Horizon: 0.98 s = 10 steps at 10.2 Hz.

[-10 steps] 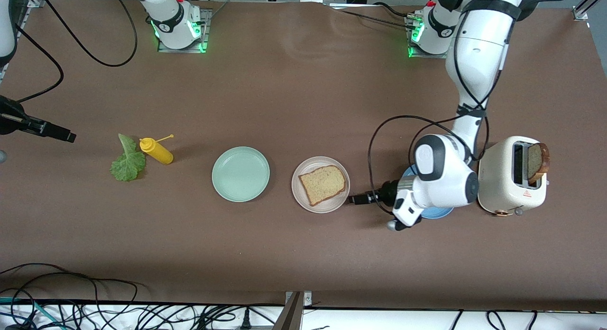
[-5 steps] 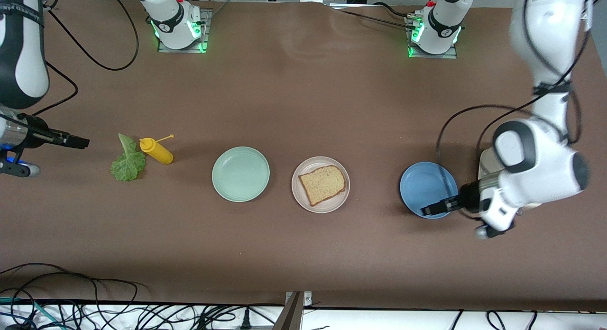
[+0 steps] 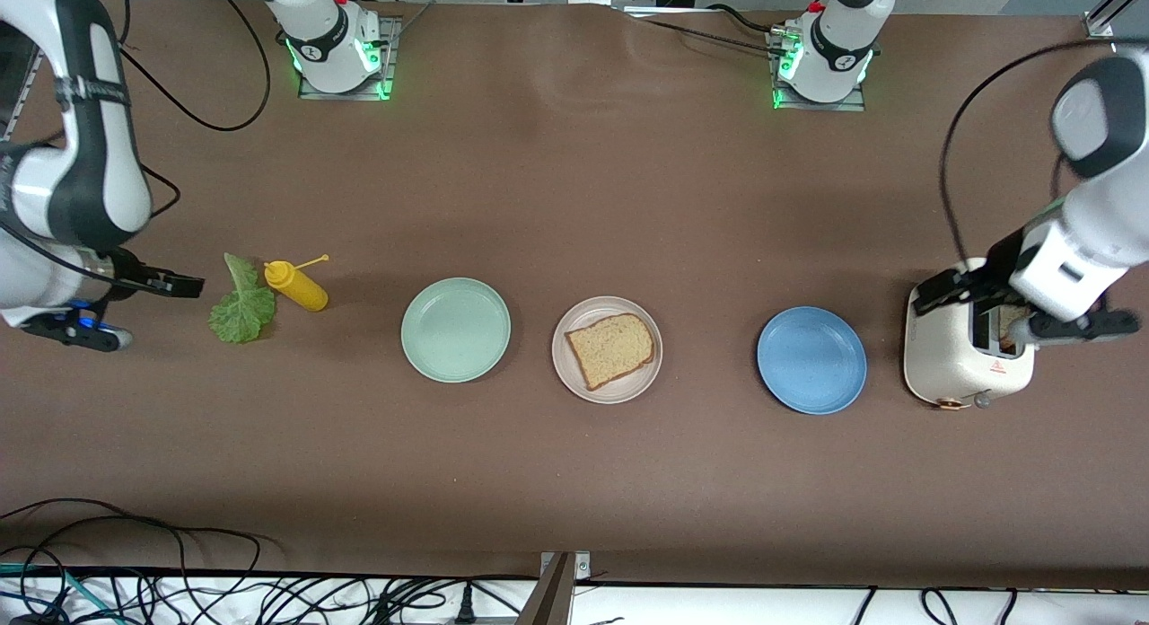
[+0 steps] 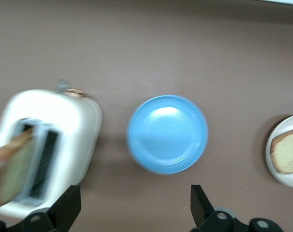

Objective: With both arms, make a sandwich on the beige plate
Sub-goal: 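Retract the left gripper while the right gripper reaches the lettuce leaf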

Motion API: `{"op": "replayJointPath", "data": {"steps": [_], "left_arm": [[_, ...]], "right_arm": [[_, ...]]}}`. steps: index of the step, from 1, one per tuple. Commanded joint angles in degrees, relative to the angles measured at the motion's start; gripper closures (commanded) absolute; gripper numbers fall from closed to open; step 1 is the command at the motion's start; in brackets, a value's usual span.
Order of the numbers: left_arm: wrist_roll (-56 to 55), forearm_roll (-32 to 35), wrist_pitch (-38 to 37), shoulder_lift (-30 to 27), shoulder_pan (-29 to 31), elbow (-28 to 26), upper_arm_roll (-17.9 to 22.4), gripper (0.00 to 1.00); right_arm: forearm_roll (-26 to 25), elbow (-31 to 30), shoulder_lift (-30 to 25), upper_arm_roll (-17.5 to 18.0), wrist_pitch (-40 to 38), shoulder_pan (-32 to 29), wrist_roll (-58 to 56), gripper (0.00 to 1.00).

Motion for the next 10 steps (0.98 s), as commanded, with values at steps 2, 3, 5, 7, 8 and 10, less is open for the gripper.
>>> {"op": "replayJointPath", "data": {"steps": [2, 3, 5, 7, 8, 10], "left_arm": [[0.12, 4.59, -9.76, -9.89, 1.86, -2.39, -0.54, 0.00], [0.03, 4.59, -11.88, -11.65, 1.86, -2.13, -0.71, 0.00], [-0.14, 4.07, -15.40, -13.16, 1.78, -2.12, -2.28, 0.00], [-0.23, 3.98, -16.91, -13.16, 1.86, -1.95, -3.26, 0.00], [-0.23, 3.89, -16.91, -12.90, 1.86, -1.25, -3.26, 0.00], [-0.23, 3.63, -17.09, -12.46, 1.78, -0.45, -3.26, 0.00]], "right_arm": [[-0.29, -8.07, 1.84, 0.30, 10.86, -0.34, 0.47, 0.00], [0.06, -10.97, 2.54, 0.38, 15.25, -0.34, 0.55, 0.00], [0.32, -13.28, 4.39, 0.38, 19.16, -0.34, 0.55, 0.00], [0.33, -13.29, 5.88, 0.38, 19.25, -0.43, 0.29, 0.00], [0.33, -13.29, 6.59, 0.38, 19.25, -0.43, 0.12, 0.00], [0.33, -13.29, 7.73, 0.47, 19.52, -1.04, 0.11, 0.00]]}}
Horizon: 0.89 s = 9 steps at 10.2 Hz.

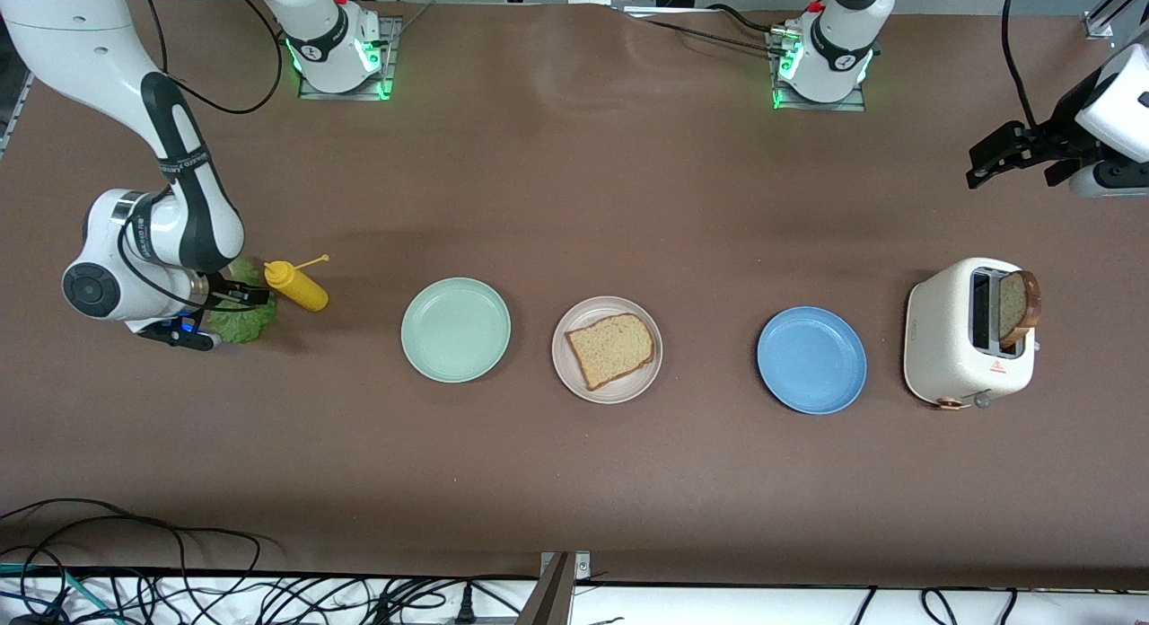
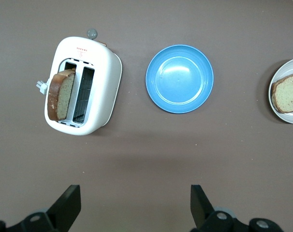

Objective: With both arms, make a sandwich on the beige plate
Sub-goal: 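Grasp the green lettuce leaf with the right gripper and lift it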

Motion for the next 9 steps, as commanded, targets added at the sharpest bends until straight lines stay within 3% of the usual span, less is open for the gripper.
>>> {"op": "replayJointPath", "data": {"steps": [1, 3, 5, 6, 9], "left_arm": [[-0.03, 1.06, -1.45, -0.26, 0.20, 0.57, -0.39, 0.00], [-0.03, 1.06, -1.71, -0.26, 0.28, 0.49, -0.30, 0.00], [-0.03, 1.06, -1.80, -0.26, 0.20, 0.57, -0.30, 0.00], [0.06, 1.06, -1.80, -0.17, 0.20, 0.66, -0.30, 0.00], [-0.03, 1.15, -1.80, -0.17, 0.28, 0.57, -0.12, 0.00]], "right_arm": [[0.43, -0.45, 0.97, 0.44, 1.57, -1.12, 0.03, 0.03], [1.40, -0.45, 0.98, 0.44, 1.67, -1.13, -0.06, 0.58], [1.49, -0.28, 0.98, 0.44, 1.58, -1.04, -0.06, 0.95], [1.49, -0.19, 0.98, 0.44, 1.58, -1.04, -0.06, 1.00], [1.49, 0.34, 0.02, 0.53, 0.79, -0.95, -0.24, 1.00]]}}
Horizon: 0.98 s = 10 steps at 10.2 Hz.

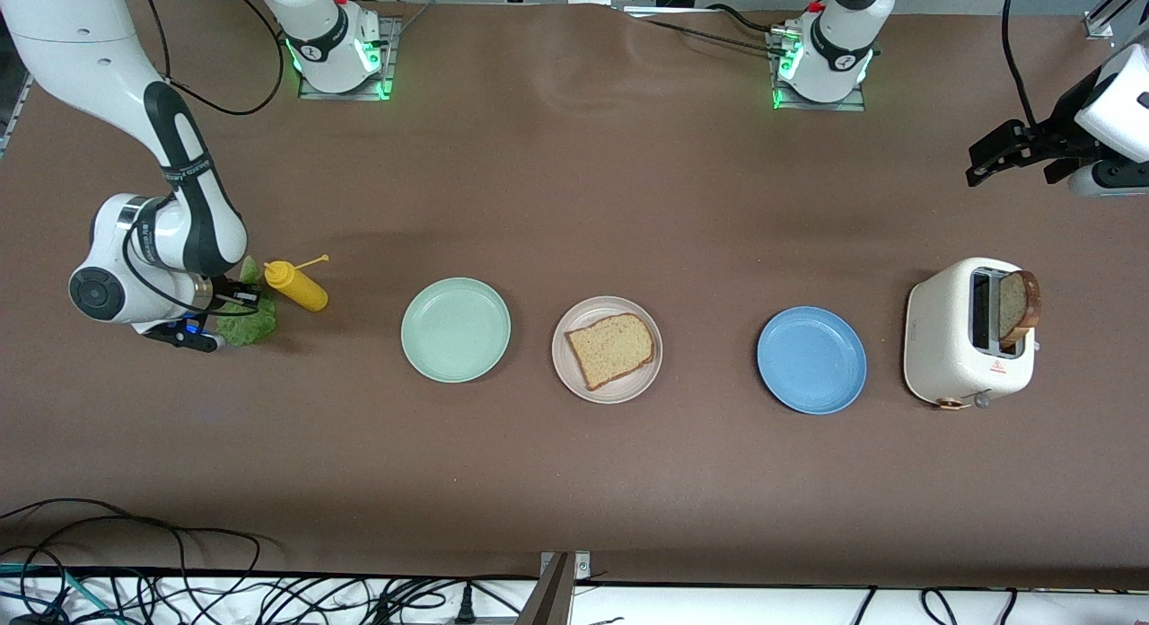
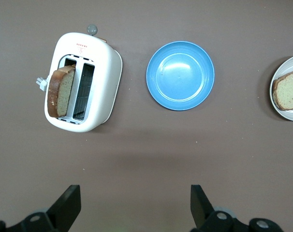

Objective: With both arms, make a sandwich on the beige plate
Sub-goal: 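Grasp the green lettuce leaf with the right gripper and lift it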

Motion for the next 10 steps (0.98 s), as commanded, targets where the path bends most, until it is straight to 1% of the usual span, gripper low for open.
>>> {"op": "replayJointPath", "data": {"steps": [1, 2, 4, 5, 6, 7, 8, 9, 10], "left_arm": [[0.06, 1.15, -1.05, -0.17, 0.22, 0.57, -0.16, 0.00], [0.06, 1.15, -1.05, -0.17, 0.31, 0.57, -0.07, 0.00], [0.06, 1.24, -1.05, -0.17, 0.22, 0.57, -0.07, 0.00], [0.06, 1.24, -1.05, -0.17, 0.31, 0.57, 0.02, 0.00], [0.06, 1.41, -1.05, -0.08, 0.22, 0.66, -0.07, 0.00], [0.06, 1.41, -1.05, 0.18, 0.31, 0.66, 0.02, 0.00], [0.06, 1.41, -1.05, 0.18, 0.31, 0.66, 0.02, 0.00], [0.06, 1.41, -1.05, 0.18, 0.31, 0.66, 0.02, 0.00], [0.06, 1.41, -1.05, 0.18, 0.31, 0.66, 0.02, 0.00]], "right_arm": [[0.43, 0.57, -2.31, 0.36, -0.81, -0.46, -0.32, 1.00], [0.34, 1.97, -3.89, 0.36, -3.08, -0.46, -0.67, 1.00], [0.17, 7.22, -6.62, 0.36, -11.40, -0.37, -1.81, 1.00], [0.17, 11.26, -7.24, 0.45, -16.76, -0.28, -2.86, 1.00], [0.08, 17.21, -7.33, 0.89, -23.51, 0.06, -3.05, 1.00], [0.08, 24.23, -7.33, 2.11, -30.19, 0.76, -2.79, 1.00], [0.08, 29.44, -7.33, 3.34, -33.91, 1.64, -2.87, 1.00], [0.08, 33.41, -7.33, 5.00, -34.64, 2.61, -3.13, 1.00], [-0.01, 36.06, -7.33, 7.28, -34.65, 3.66, -3.05, 1.00]]}}
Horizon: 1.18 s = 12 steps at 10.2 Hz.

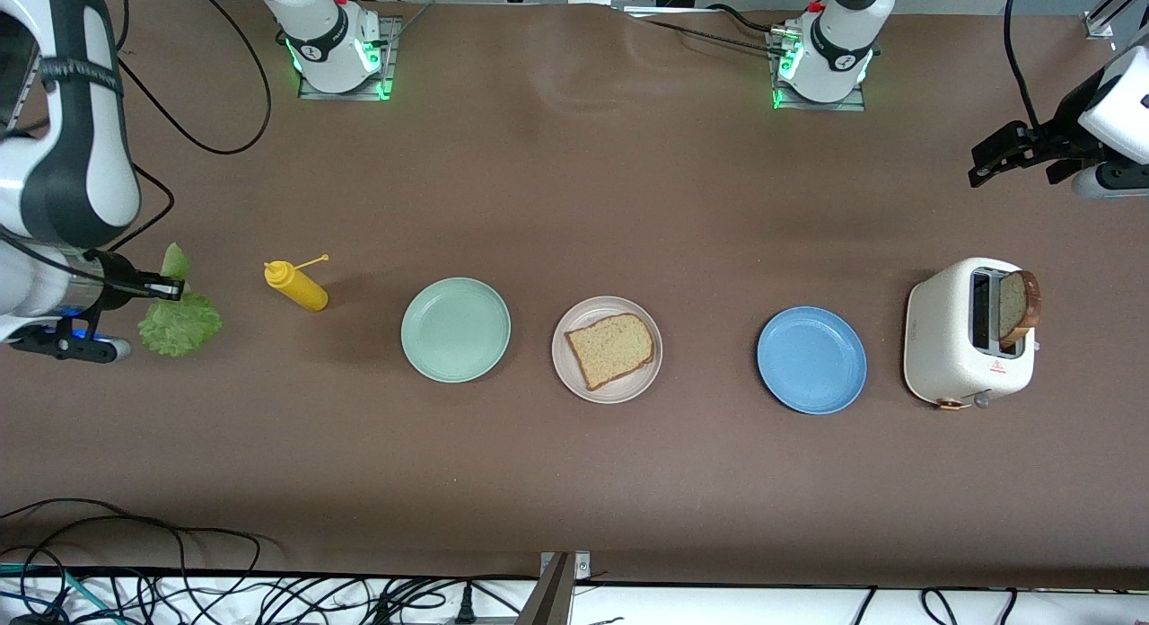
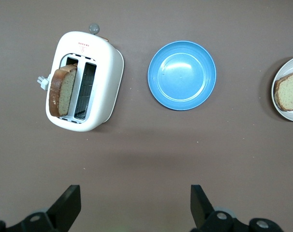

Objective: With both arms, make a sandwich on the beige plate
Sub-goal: 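Carry the lettuce with the right gripper and lower it onto the toast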

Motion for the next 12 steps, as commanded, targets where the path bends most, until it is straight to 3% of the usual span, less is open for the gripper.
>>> {"op": "replayJointPath", "data": {"steps": [1, 3, 6, 10, 12], "left_arm": [[0.06, 1.41, -0.99, 0.05, 0.11, 0.66, -0.16, 0.00], [-0.03, 1.41, -0.99, 0.05, 0.11, 0.66, -0.16, 0.00], [0.06, 1.41, -0.99, 0.14, 0.28, 0.66, -0.07, 0.00], [-0.03, 1.50, -0.99, 0.05, 0.37, 0.66, 0.01, 0.00], [-0.03, 1.50, -0.99, 0.05, 0.46, 0.66, 0.01, 0.00]], "right_arm": [[0.33, 7.41, 1.47, 4.90, -2.20, 2.54, -0.12, 1.00], [0.16, 9.09, 1.82, 9.30, 0.68, 6.49, 0.76, 1.00], [-0.46, 8.83, 4.44, 9.67, 16.22, 16.25, -0.47, 1.00], [-0.11, 8.83, 14.71, 10.11, 35.80, 28.19, 0.14, 1.00], [-0.28, 8.92, 20.60, 10.11, 45.48, 31.20, -0.81, 1.00]]}}
